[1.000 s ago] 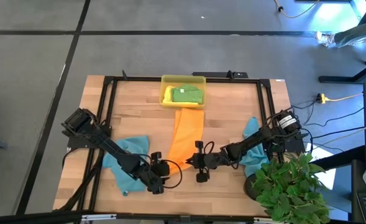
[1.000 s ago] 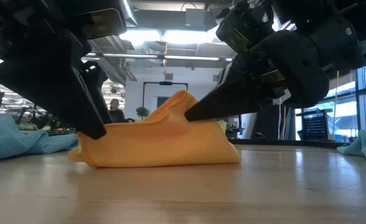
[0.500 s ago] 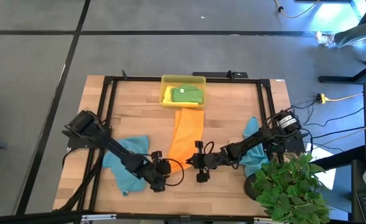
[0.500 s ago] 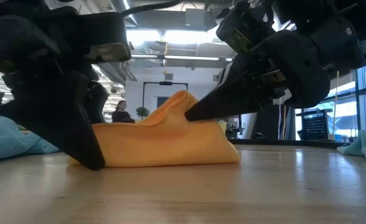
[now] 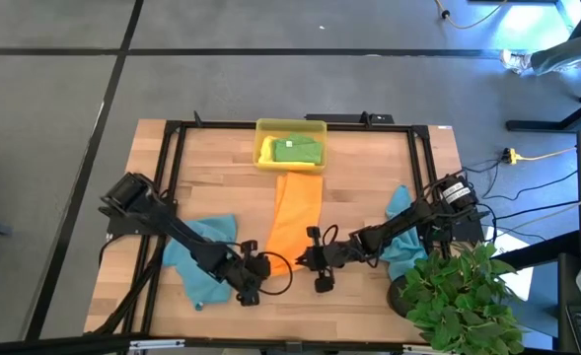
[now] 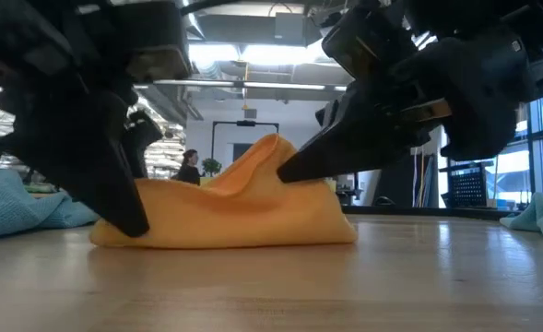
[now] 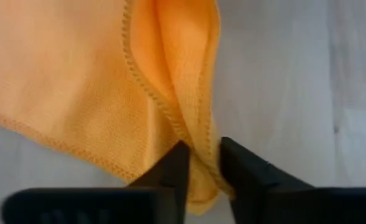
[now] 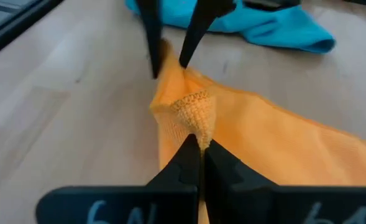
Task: Fold microfiber towels
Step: Fold the orange towel
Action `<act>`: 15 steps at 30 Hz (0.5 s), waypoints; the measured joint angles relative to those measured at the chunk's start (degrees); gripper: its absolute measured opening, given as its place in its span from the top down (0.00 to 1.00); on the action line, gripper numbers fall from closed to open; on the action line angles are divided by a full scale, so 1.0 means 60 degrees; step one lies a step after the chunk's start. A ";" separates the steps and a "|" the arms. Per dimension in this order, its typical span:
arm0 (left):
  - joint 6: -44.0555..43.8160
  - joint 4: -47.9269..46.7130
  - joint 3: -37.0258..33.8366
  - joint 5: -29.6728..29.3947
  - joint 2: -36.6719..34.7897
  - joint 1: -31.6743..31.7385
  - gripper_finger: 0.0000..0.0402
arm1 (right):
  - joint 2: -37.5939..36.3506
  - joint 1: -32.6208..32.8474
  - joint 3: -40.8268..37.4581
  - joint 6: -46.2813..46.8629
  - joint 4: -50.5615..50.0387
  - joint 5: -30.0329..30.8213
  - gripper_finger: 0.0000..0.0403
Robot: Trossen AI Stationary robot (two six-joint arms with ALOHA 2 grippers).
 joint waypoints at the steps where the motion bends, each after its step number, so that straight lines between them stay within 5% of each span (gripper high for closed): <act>1: 0.0117 -0.0012 0.0000 0.0013 -0.0056 -0.0024 0.85 | 0.0000 0.0004 0.0000 0.0003 -0.0003 -0.0112 0.99; 4: 0.0427 0.0124 0.0000 0.0172 -0.0229 -0.0089 0.97 | 0.0000 0.0076 0.0000 0.0002 -0.0011 -0.0620 0.99; 10: 0.1393 0.0172 0.0617 0.0916 -0.0345 -0.0305 1.00 | 0.0000 0.0546 0.0000 -0.0023 0.0075 -0.2241 0.99; 15: 0.2737 0.0094 0.1654 0.1446 -0.0348 -0.0658 1.00 | 0.0000 0.1057 0.0007 0.0189 0.0342 -0.2455 0.99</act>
